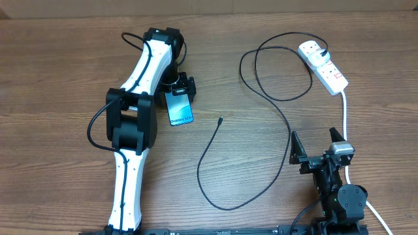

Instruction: Plug charger to phone and switch on socket

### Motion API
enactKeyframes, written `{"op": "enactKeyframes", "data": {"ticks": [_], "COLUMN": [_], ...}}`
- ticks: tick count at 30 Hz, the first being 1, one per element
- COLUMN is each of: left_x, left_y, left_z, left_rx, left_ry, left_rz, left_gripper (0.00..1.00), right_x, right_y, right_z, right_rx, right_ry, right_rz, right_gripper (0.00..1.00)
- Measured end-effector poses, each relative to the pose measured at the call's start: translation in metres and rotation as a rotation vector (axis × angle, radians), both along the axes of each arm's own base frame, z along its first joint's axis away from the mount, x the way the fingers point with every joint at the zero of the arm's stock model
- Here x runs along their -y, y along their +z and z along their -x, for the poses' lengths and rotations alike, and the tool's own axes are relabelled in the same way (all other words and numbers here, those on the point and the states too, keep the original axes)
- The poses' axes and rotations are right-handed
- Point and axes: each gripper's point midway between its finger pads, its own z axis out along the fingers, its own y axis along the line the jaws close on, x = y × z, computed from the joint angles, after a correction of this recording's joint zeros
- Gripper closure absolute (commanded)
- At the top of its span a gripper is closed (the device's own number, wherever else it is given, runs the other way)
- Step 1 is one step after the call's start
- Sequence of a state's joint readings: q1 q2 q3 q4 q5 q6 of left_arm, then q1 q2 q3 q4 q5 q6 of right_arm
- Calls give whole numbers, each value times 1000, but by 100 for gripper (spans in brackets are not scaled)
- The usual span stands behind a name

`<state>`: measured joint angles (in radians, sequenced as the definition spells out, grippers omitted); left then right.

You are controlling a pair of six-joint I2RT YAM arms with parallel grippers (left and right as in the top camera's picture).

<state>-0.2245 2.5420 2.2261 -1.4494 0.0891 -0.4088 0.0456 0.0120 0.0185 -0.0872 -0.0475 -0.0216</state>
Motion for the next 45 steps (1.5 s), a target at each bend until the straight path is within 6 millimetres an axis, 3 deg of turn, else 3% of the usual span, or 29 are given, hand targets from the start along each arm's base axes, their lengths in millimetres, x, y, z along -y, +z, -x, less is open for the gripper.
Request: {"op": "enactKeyframes", "data": {"ticks": [13, 21, 25, 29, 35, 38, 45], "left_x": [-8, 8, 17, 14, 18, 23, 1], "left_y": [12, 80, 98, 95, 72, 76, 138], "left_z": [1, 6, 8, 11, 19, 25, 37], "left_rx": [15, 136, 180, 178, 174, 173, 251], "left_ry": [28, 22, 17, 38, 51, 37, 80], "left_rz": [-71, -73, -72, -127, -204, -204, -169], "left_gripper": [0, 0, 2, 2, 0, 0, 0], "right_x": [0, 0, 0, 0, 0, 0, 0], "right_y": [0, 0, 0, 0, 0, 0, 0], "right_z": [0, 0, 0, 0, 0, 0, 0], "right_rx": [0, 0, 0, 0, 0, 0, 0], "right_ry": [0, 0, 0, 0, 0, 0, 0], "right_rz": [0, 0, -1, 0, 0, 0, 0], "right_gripper": [0, 0, 0, 0, 0, 0, 0]}}
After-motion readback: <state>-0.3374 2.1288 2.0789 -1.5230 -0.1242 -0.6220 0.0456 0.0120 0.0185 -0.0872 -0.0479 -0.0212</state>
